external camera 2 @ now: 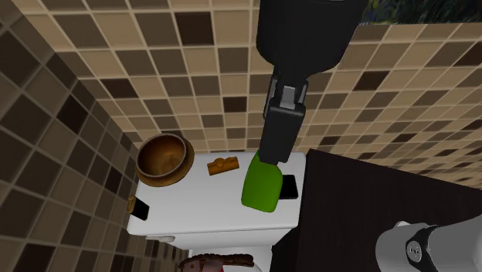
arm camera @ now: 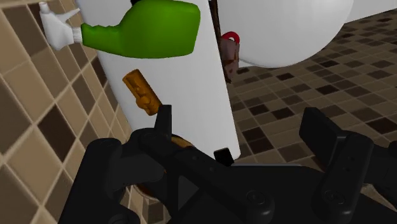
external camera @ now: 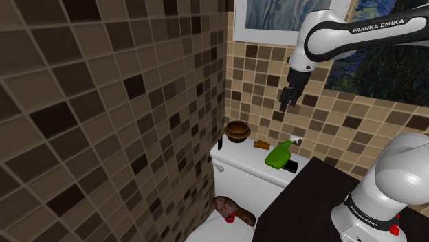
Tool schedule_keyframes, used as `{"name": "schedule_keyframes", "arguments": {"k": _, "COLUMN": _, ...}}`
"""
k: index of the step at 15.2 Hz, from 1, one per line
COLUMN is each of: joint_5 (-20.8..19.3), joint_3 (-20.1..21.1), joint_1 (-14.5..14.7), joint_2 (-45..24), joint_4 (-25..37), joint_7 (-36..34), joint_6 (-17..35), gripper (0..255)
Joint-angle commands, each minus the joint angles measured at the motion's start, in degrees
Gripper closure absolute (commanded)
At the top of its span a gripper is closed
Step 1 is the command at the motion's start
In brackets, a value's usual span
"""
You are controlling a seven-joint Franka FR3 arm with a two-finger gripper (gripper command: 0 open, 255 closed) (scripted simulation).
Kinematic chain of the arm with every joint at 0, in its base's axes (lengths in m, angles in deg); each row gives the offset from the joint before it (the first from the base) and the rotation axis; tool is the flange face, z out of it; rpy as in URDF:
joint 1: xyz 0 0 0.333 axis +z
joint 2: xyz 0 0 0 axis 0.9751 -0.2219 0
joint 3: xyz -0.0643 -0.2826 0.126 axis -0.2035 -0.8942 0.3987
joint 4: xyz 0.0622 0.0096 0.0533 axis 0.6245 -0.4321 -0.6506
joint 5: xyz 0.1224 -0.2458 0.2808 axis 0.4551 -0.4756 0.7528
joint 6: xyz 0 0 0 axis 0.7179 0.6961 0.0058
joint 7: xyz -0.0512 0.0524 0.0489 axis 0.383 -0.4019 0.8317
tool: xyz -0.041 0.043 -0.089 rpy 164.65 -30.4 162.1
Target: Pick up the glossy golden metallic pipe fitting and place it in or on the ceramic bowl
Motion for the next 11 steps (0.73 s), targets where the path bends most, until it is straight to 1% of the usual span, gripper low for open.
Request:
{"name": "schedule_keyframes", "arguments": {"k": 1, "joint_5": -0.62, "joint_3": -0.57, "joint_1": 0.12, "joint_2": -2.67, "joint_4": -1.74, "joint_7": 1.76, "joint_6": 4.40, "gripper": 0}}
{"name": "schedule_keyframes", "arguments": {"k": 6, "joint_5": -1.78, "joint_3": -2.09, "joint_1": 0.46, "joint_2": -11.24, "joint_4": -3.64, "joint_7": 6.04, "joint_6": 14.60, "gripper": 0}}
{"name": "schedule_keyframes", "arguments": {"k": 11, "joint_5": -2.11, "joint_3": -3.50, "joint_1": 0.89, "joint_2": -21.63, "joint_4": -3.35, "joint_7": 10.43, "joint_6": 24.50, "gripper": 0}}
